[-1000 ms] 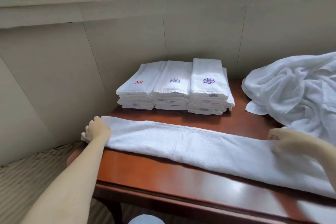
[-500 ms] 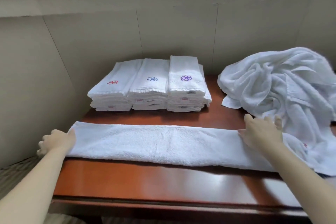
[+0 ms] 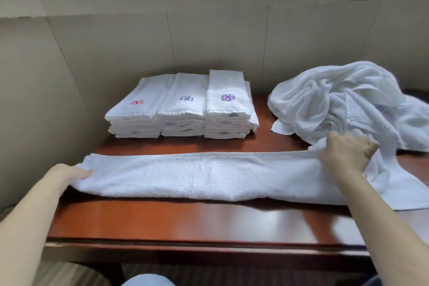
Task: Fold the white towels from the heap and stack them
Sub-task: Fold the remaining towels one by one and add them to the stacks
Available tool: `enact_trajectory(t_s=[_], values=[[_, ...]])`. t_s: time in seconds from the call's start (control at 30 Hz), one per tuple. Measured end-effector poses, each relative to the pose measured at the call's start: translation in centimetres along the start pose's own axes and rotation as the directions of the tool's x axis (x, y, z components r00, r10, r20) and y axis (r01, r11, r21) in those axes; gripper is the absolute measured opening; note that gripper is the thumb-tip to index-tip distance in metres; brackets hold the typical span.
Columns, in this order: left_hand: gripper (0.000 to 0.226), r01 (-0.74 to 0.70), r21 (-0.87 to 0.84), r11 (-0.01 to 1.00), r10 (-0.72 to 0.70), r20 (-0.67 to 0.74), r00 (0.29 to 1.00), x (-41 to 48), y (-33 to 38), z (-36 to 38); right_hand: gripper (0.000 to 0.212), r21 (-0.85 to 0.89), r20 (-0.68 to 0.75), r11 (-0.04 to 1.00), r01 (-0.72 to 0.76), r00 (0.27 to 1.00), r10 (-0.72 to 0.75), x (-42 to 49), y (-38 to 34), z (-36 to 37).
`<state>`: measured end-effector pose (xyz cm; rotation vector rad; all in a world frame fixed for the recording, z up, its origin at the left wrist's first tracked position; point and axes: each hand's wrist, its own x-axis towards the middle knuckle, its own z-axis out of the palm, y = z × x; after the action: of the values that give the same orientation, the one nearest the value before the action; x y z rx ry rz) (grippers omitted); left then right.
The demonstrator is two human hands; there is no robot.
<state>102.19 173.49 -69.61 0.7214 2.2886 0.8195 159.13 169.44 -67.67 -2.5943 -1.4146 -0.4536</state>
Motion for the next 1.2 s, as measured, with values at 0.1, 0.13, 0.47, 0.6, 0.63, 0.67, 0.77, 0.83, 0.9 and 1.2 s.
enact_trajectory(t_s=[0.1,0.13,0.47,0.6,0.63,0.67,0.77,0.83,0.9,1.2], values=[[0.057,-0.030,-0.021,0.999,0.028,-0.092,0.995,-1.1,-0.2,0.9,0.035,-0.043,0.045,0.998,0.048,0.998,-0.046,-1.5,-0.7,1.2],[0.051,-0.088,0.035,0.996,0.093,-0.199,0.976,-1.8,0.1,1.2,0.034,-0.016,0.018,0.994,0.105,0.994,-0.104,-2.1,-1.2,1.3],[0.026,-0.821,0.010,0.571,0.628,-0.649,0.428,-17.0,12.9,2.8,0.058,0.411,0.293,0.717,0.563,0.663,-0.689,-7.9,-6.5,3.9],[0.041,-0.926,0.125,0.355,0.824,-0.510,0.247,-26.9,16.3,8.3,0.043,0.897,0.333,0.440,0.041,0.592,-0.734,-7.2,-6.6,0.9],[0.043,-0.945,0.114,0.307,0.884,-0.401,0.238,-29.2,16.0,10.7,0.047,0.935,0.351,0.229,-0.271,0.611,-0.710,-6.7,-6.2,-0.2],[0.045,-0.956,0.067,0.286,0.931,-0.255,0.261,-31.1,15.3,13.4,0.054,0.862,0.374,0.004,-0.506,0.630,-0.681,-5.8,-5.4,-1.0],[0.049,-0.880,-0.228,0.416,0.887,0.315,0.338,-34.5,11.8,20.4,0.075,0.550,0.413,-0.335,-0.765,0.598,-0.687,-3.2,-1.9,-2.0],[0.055,-0.758,-0.358,0.545,0.767,0.579,0.277,-34.7,9.3,23.5,0.063,0.571,0.450,-0.265,-0.777,0.567,-0.690,-2.9,0.1,-2.2],[0.052,-0.634,-0.420,0.650,0.707,0.640,0.301,-33.7,7.9,24.9,0.046,0.656,0.555,-0.069,-0.751,0.543,-0.630,-3.3,0.8,-1.6],[0.039,-0.725,-0.310,0.616,0.787,0.201,0.583,-25.0,9.5,19.8,0.060,0.840,0.539,0.094,-0.535,0.803,-0.254,-3.2,0.8,-0.6]])
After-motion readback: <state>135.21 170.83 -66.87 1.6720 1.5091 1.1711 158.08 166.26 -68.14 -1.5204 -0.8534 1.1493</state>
